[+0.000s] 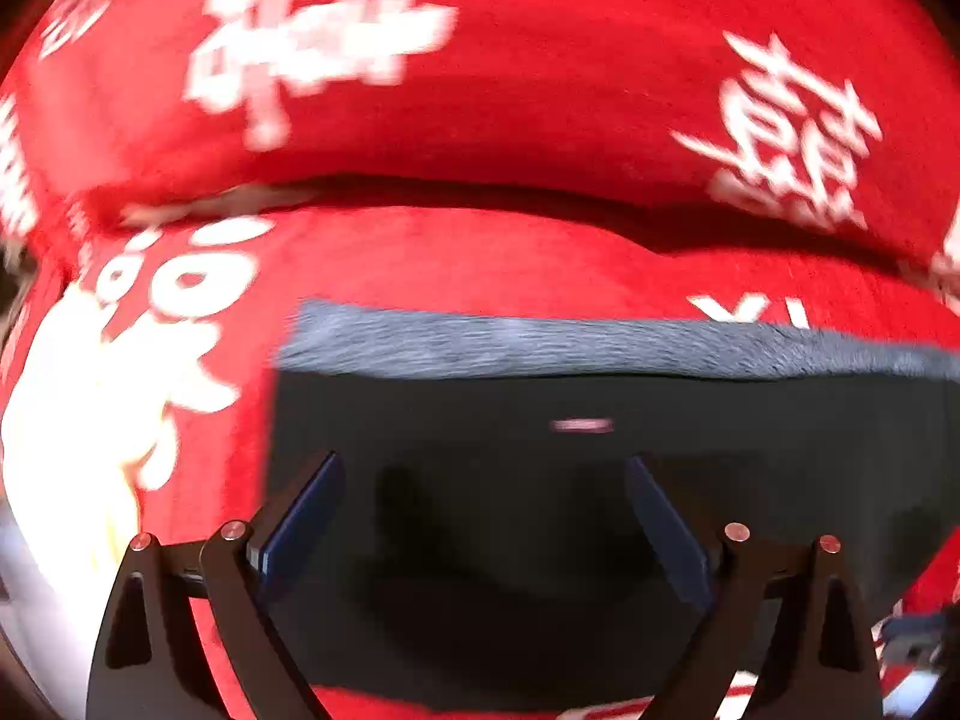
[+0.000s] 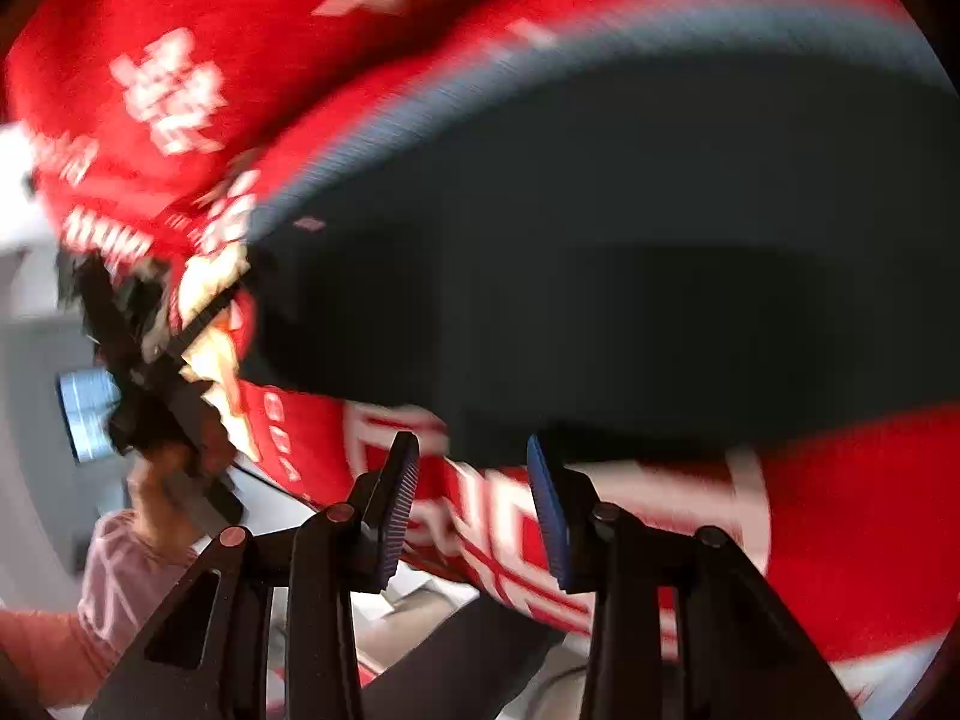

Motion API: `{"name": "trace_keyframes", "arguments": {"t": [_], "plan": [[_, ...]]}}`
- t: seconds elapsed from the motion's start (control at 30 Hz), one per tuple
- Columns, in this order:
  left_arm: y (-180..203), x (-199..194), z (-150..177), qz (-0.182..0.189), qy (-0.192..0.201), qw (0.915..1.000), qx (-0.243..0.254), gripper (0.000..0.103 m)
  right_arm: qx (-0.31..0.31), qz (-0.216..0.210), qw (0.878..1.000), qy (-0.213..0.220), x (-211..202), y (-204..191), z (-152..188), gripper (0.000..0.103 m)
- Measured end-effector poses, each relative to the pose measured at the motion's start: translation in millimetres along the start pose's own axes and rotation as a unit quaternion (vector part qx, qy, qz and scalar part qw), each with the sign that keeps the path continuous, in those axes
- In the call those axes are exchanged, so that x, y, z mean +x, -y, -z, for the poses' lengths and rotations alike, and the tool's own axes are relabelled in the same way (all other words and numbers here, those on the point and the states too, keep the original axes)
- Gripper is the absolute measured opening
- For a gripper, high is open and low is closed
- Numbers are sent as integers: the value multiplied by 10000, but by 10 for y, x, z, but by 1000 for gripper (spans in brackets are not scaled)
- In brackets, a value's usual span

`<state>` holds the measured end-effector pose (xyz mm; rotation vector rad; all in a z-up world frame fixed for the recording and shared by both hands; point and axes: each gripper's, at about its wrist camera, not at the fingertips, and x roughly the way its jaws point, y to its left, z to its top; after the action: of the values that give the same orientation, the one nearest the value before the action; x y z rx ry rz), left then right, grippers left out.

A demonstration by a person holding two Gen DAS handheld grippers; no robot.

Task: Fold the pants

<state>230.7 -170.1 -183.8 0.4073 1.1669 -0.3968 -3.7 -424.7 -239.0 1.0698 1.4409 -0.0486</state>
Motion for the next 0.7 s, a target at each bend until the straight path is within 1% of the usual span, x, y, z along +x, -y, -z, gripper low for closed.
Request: {"name": "trace_keyframes", "arguments": {"t": [0.03, 0.1, 0.17, 0.23, 0.27, 0.37, 0.4, 0.43, 0.47, 0.5, 0.57, 0.63, 0.67, 0.7], "plan": [[71, 80, -7, -55, -75, 9999, 79, 96, 137, -122, 9998, 61, 37, 87, 54, 41], [193, 300, 50, -279, -340, 9987, 244, 96, 255, -339, 9987, 272, 116, 175, 92, 41], [215, 264, 150, -312, -105, 9989, 335, 96, 323, -598, 9967, 436, 169, 189, 79, 41], [213, 253, 167, -259, -78, 9988, 401, 96, 425, -851, 9940, 540, 237, 213, 63, 41], [195, 256, 161, -203, -104, 9990, 386, 96, 500, -908, 9932, 526, 277, 238, 61, 41], [126, 304, 96, -101, -272, 9990, 334, 96, 920, -1246, 9860, 617, 335, 370, 21, 41], [103, 303, 67, -64, -330, 9989, 331, 96, 1001, -1286, 9846, 634, 324, 380, 11, 40], [39, 330, 47, -37, -344, 9989, 331, 96, 1036, -1309, 9838, 648, 290, 356, -23, 33], [2, 332, 43, -5, -346, 9988, 340, 96, 963, -1281, 9843, 740, 231, 317, -62, 11], [-51, 343, 54, 77, -328, 9988, 368, 96, 743, -1212, 9859, 879, 133, 255, -91, 10], [-90, 360, 117, 160, -282, 9985, 452, 96, 538, -1142, 9871, 983, 38, 186, -62, 9], [-55, 362, 142, 175, -211, 9974, 669, 96, 553, -910, 9904, 883, 101, 254, 20, 9], [-43, 366, 158, 151, -164, 9969, 753, 96, 594, -714, 9926, 786, 177, 320, 62, 8], [-42, 363, 163, 141, -151, 9968, 778, 96, 645, -607, 9935, 713, 240, 401, 118, 4]]}}
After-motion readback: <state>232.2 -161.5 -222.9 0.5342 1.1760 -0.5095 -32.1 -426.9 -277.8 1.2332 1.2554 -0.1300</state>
